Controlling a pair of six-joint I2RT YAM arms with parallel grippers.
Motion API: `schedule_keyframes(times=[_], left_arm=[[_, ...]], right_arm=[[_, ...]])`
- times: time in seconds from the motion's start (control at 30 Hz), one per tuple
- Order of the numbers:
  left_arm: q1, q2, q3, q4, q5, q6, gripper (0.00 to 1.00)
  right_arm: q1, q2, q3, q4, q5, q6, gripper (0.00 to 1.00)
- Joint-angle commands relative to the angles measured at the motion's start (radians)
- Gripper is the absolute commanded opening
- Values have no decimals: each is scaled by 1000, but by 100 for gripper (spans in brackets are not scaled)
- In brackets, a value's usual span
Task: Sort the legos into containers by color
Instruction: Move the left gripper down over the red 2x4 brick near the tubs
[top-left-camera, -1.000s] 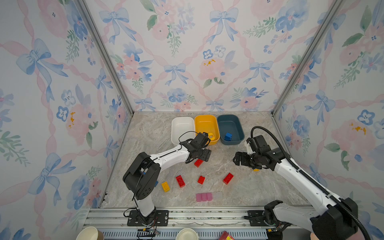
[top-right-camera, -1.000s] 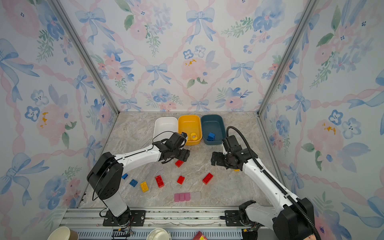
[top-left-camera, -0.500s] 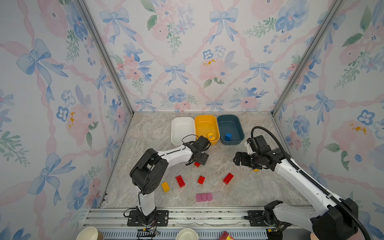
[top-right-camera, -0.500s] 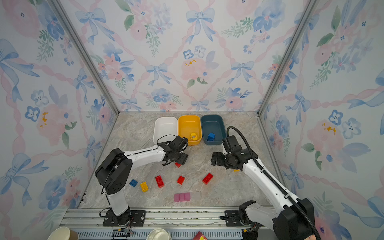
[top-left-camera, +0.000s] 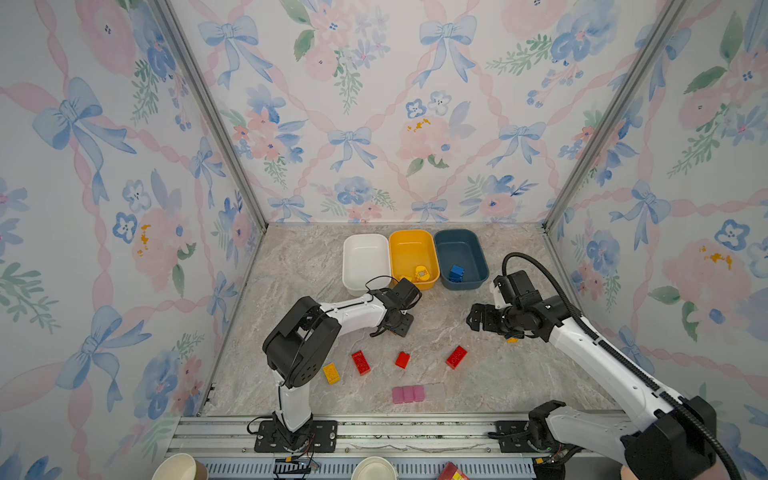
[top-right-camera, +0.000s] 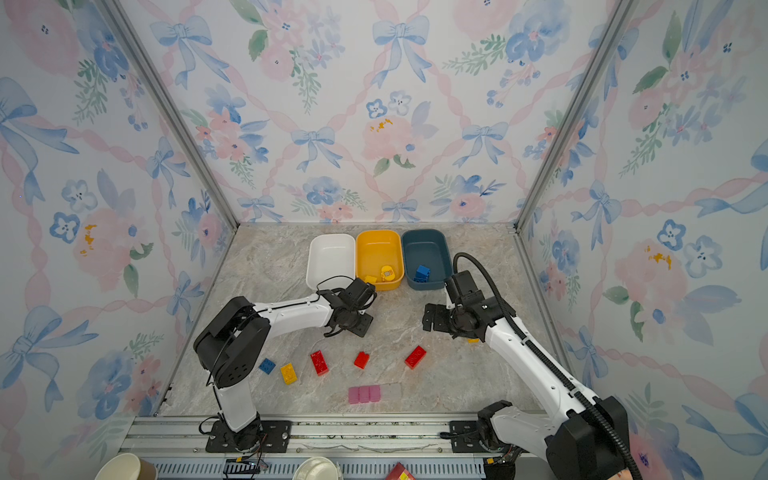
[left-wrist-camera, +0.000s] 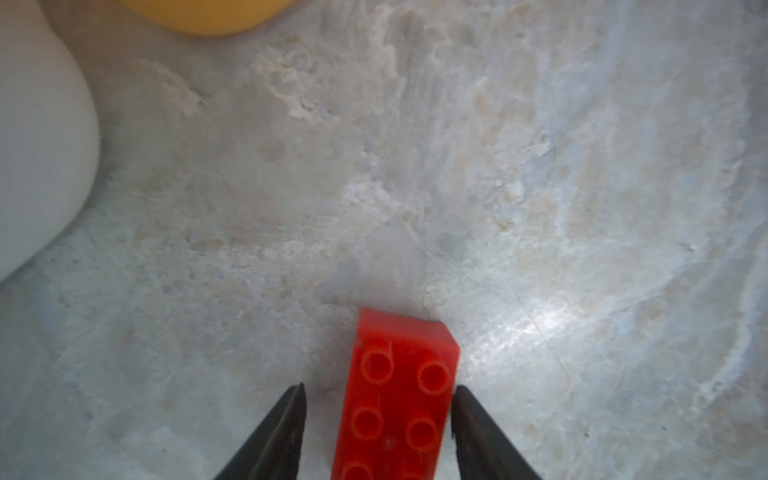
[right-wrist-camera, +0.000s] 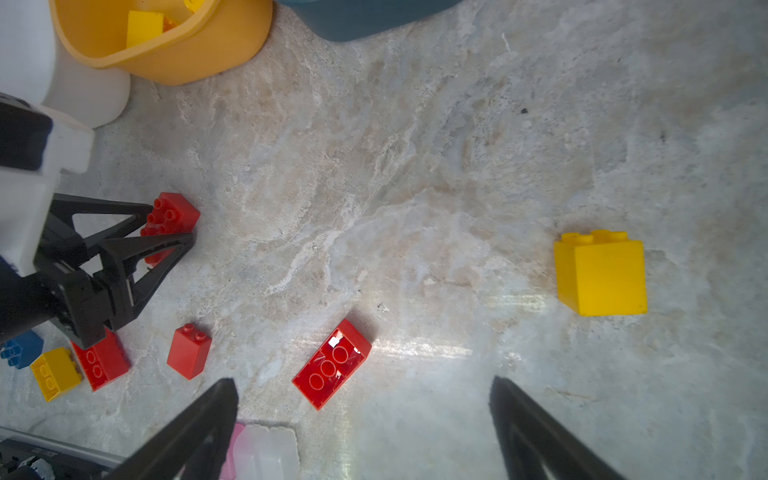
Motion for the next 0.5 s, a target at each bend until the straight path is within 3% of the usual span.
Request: schedule_keyframes(times=[0.0, 0.2, 0.47], left_arm=[[-5, 13, -6, -13, 6, -10, 51], [-5, -23, 3, -14, -7, -18, 45], [-6, -142, 10, -8, -69, -47, 43]], right_arm=[[10, -9, -5, -11, 17, 12, 97], [9, -16, -3, -16, 20, 11, 97], [8, -26, -1, -18, 21, 9, 97]])
